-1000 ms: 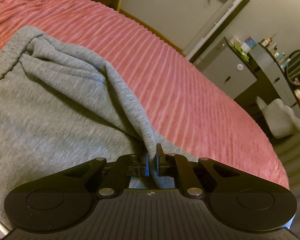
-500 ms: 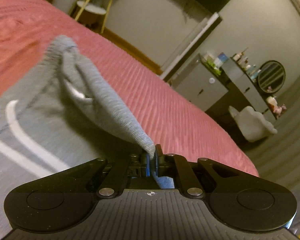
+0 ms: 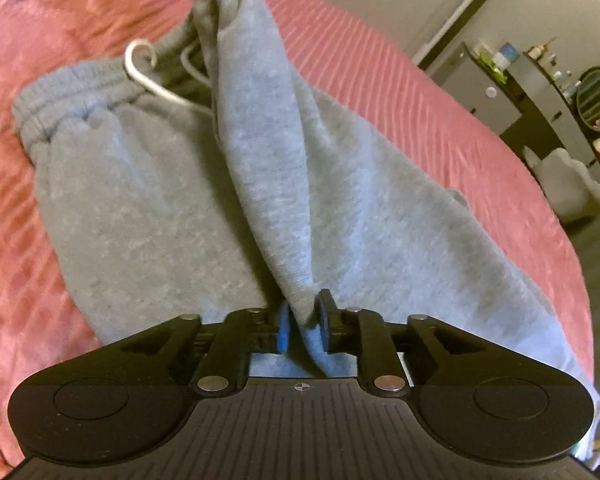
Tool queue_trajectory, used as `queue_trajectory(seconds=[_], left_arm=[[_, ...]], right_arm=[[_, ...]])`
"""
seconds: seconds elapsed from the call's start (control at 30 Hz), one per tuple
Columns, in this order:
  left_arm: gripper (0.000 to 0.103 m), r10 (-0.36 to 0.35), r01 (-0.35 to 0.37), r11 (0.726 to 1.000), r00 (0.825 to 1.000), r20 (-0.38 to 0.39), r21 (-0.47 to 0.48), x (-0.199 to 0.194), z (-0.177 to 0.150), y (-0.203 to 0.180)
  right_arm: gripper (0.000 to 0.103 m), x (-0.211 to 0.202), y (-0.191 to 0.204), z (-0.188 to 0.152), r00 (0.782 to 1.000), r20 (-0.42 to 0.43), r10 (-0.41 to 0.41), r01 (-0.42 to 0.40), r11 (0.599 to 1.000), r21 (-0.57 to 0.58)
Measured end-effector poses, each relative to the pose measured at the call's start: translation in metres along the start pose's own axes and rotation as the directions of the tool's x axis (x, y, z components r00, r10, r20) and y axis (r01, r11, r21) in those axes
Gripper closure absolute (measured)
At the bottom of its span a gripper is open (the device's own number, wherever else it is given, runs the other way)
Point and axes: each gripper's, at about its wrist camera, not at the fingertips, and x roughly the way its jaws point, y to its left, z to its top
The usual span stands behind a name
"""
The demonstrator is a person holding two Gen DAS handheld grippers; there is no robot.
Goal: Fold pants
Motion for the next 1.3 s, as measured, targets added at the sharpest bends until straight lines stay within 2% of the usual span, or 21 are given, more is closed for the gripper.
queue_trajectory(seconds=[0.07,0.13,0.17,0.2,0.23,0.27,0.3,0.4,0.47,0.67,0.8,0.83,0.87,0.93,1.07,1.17,1.27,1.3], left_arm=[[0.065,0.013,-0.013,1.000,1.000,0.021,0.009,-0.004,0.003,0.005],[0.051,0.013,-0.012,1.000,0.999,0.048,-0.016,-0.008,0.003,0.008],[0.049,0.014,-0.012,0.999,0.998,0.069,-0.036,-0.009,0.006,0.013],[0.049,0.024,-0.020,0.999,0.996,0.082,-0.048,-0.010,0.009,0.014],[0.048,0.044,-0.039,0.997,0.995,0.089,-0.066,-0.008,0.013,0.016],[0.046,0.047,-0.039,0.996,0.994,0.094,-0.083,-0.008,0.016,0.020],[0.045,0.037,-0.027,0.995,0.994,0.101,-0.101,-0.007,0.018,0.023],[0.042,0.038,-0.021,0.991,0.992,0.119,-0.135,-0.001,0.028,0.028],[0.042,0.039,-0.019,0.988,0.991,0.128,-0.151,0.002,0.036,0.031],[0.042,0.061,-0.026,0.975,0.986,0.153,-0.220,0.016,0.056,0.047],[0.043,0.093,-0.062,0.981,0.982,0.167,-0.184,0.023,0.069,0.042],[0.050,0.093,-0.061,0.981,0.981,0.171,-0.182,0.024,0.069,0.042],[0.064,0.087,-0.054,0.981,0.981,0.176,-0.184,0.023,0.069,0.042],[0.081,0.063,-0.026,0.980,0.982,0.180,-0.198,0.020,0.066,0.046],[0.089,0.065,-0.019,0.972,0.980,0.190,-0.235,0.003,0.053,0.055],[0.091,0.058,-0.007,0.964,0.982,0.182,-0.267,-0.013,0.044,0.064],[0.091,0.042,0.023,0.942,0.982,0.183,-0.335,-0.031,0.032,0.079],[0.091,0.046,0.020,0.937,0.983,0.180,-0.348,-0.033,0.028,0.084]], right_arm=[[0.078,0.001,-0.003,-0.004,1.000,0.020,-0.002,0.002,1.000,-0.027],[0.071,0.000,-0.004,-0.005,1.000,0.023,0.006,-0.006,1.000,0.003],[0.069,0.000,-0.007,-0.005,0.999,0.027,0.018,-0.019,1.000,0.023],[0.061,0.002,-0.008,-0.005,0.999,0.030,0.032,-0.033,0.999,0.037],[0.047,0.002,-0.009,-0.006,0.998,0.032,0.054,-0.056,0.997,0.044],[0.039,0.001,-0.006,-0.011,0.997,0.032,0.077,-0.078,0.996,0.034],[0.030,0.002,-0.001,-0.012,0.996,0.031,0.083,-0.083,0.997,0.002],[0.017,0.003,0.029,-0.015,1.000,0.017,0.015,-0.012,0.988,-0.154],[0.017,0.005,0.040,-0.019,1.000,0.022,-0.020,0.025,0.976,-0.216],[0.017,0.005,0.031,-0.017,1.000,0.022,0.013,-0.009,0.987,-0.161],[0.017,0.004,0.032,-0.018,1.000,0.025,0.002,0.002,0.985,-0.170],[0.017,0.004,0.032,-0.018,1.000,0.026,0.000,0.004,0.985,-0.172],[0.017,0.004,0.033,-0.018,1.000,0.027,-0.001,0.005,0.985,-0.172],[0.017,0.003,0.032,-0.017,1.000,0.029,0.000,0.004,0.986,-0.169],[0.017,0.005,0.031,-0.017,1.000,0.030,0.004,0.001,0.986,-0.164],[0.017,0.004,0.030,-0.016,0.999,0.033,0.005,0.001,0.987,-0.161],[0.031,0.000,0.029,-0.015,0.999,0.048,-0.011,0.018,0.989,-0.147],[0.040,-0.001,0.026,-0.014,0.999,0.051,-0.012,0.019,0.991,-0.130]])
